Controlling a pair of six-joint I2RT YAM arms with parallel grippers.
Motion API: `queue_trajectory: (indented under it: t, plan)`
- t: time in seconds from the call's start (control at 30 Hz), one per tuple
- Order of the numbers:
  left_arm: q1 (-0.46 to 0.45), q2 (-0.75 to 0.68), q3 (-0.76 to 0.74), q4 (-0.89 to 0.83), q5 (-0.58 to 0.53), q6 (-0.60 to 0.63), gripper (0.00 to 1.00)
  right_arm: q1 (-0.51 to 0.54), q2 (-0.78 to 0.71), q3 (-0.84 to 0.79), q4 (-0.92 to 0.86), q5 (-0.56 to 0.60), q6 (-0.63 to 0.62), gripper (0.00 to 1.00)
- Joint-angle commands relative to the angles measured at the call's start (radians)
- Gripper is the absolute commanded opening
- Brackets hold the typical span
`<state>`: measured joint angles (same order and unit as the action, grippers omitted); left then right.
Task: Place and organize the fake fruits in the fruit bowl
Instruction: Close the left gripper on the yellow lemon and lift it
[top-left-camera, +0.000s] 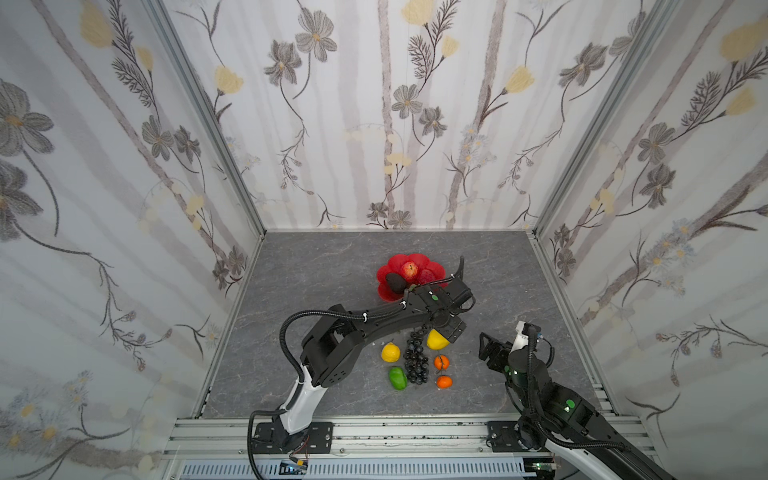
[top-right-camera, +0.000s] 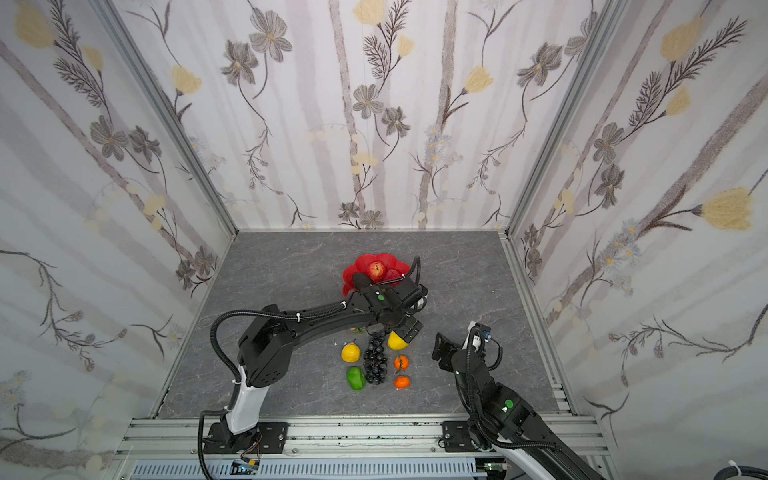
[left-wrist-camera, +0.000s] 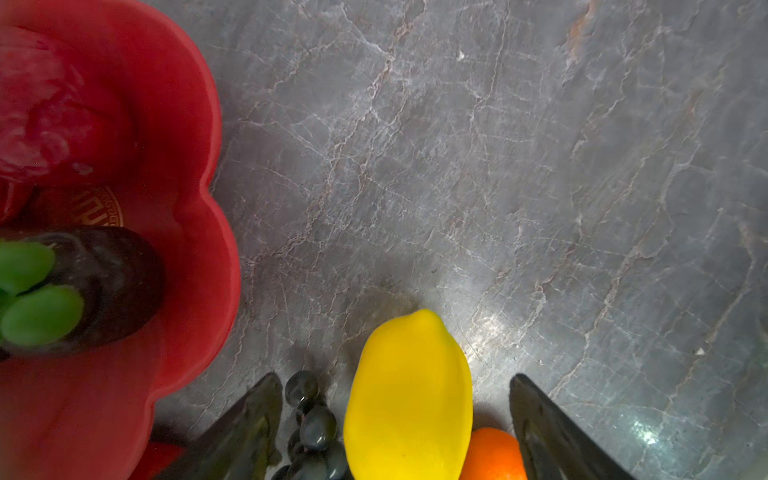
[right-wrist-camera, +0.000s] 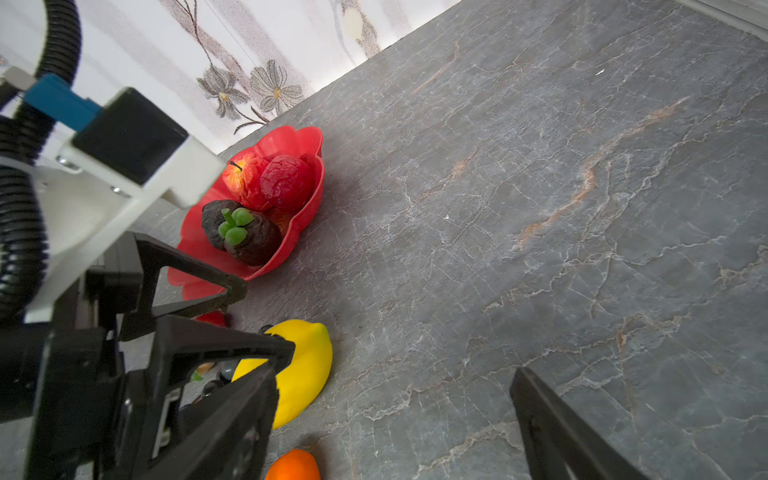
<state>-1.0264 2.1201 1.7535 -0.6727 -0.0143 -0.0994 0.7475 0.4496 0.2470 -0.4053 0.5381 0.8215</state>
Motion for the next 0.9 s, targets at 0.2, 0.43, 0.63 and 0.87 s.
queue_trajectory:
  t: [0.2,0.43,0.63,0.87]
  plan:
    - [-0.002,0.122,0.178,-0.275,0.028,0.036,0.81,-0.004,0.012,-0.002,0.001,0.029,-0.001,0.91]
    - [-0.003,0.183,0.240,-0.343,0.073,0.029,0.73,-0.005,0.059,-0.001,0.040,0.023,-0.007,0.92]
    - [-0.004,0.218,0.278,-0.357,0.090,0.018,0.64,-0.007,0.099,0.003,0.071,0.008,-0.005,0.92]
    - [0.001,0.210,0.269,-0.327,0.103,-0.030,0.54,-0.008,0.122,0.022,0.072,0.005,-0.005,0.92]
